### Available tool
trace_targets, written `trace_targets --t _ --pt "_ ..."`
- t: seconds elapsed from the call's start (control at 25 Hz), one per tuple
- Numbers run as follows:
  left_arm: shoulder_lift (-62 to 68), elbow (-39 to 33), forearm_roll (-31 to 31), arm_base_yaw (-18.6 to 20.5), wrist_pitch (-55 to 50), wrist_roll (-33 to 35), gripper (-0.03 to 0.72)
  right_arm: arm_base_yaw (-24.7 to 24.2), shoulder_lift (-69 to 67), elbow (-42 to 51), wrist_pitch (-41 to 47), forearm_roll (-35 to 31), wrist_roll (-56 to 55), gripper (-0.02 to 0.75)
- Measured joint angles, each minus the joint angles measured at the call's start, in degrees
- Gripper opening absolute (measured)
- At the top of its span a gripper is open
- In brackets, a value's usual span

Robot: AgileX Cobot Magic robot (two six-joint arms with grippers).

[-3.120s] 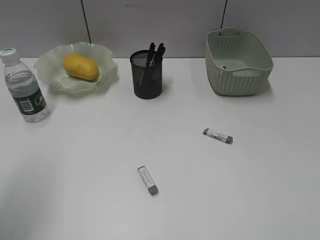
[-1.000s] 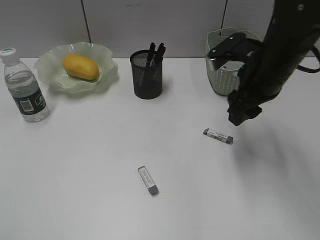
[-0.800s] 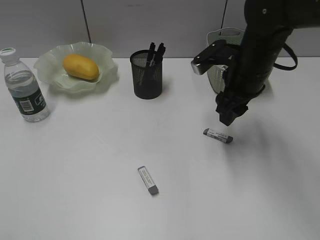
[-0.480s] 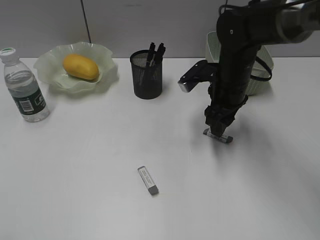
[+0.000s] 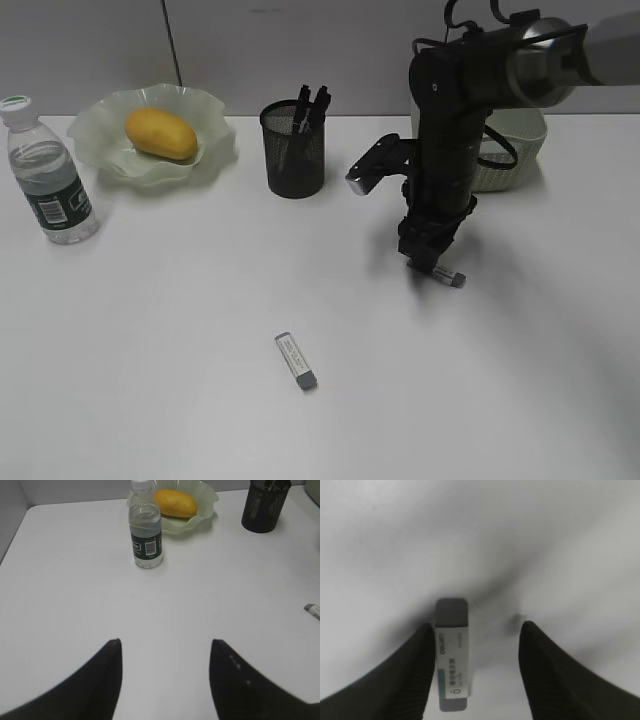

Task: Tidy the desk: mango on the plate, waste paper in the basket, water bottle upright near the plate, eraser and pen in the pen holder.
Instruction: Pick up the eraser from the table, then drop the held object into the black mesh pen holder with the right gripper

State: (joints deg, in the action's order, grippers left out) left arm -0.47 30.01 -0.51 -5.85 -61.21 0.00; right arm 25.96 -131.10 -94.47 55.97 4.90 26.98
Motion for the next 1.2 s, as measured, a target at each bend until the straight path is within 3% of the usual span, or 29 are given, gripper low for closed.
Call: trace_targets --t 0.2,0.52,0.72,1.0,1.2 --pt "0.0 0.0 0.0 0.0 0.0 0.0 0.428 0.0 -1.19 -0.51 0.28 -0.46 0.0 0.414" --pt "0.0 0.0 0.0 0.0 0.0 0.0 0.426 0.0 -1.26 -0.51 0.9 -0.62 -0.17 0.194" --pt "0.0 0.0 0.0 0.0 0.0 0.0 0.426 0.0 -1.54 -2.33 2.56 -1.81 -0.36 0.175" --pt "0.0 0.0 0.0 0.0 0.0 0.0 0.423 0.0 -1.05 -13.1 2.47 -13.25 -0.42 0.175" --pt "0.0 0.0 0.0 0.0 0.0 0.0 0.414 0.0 -0.91 -22.01 -5.65 -22.89 -0.42 0.175"
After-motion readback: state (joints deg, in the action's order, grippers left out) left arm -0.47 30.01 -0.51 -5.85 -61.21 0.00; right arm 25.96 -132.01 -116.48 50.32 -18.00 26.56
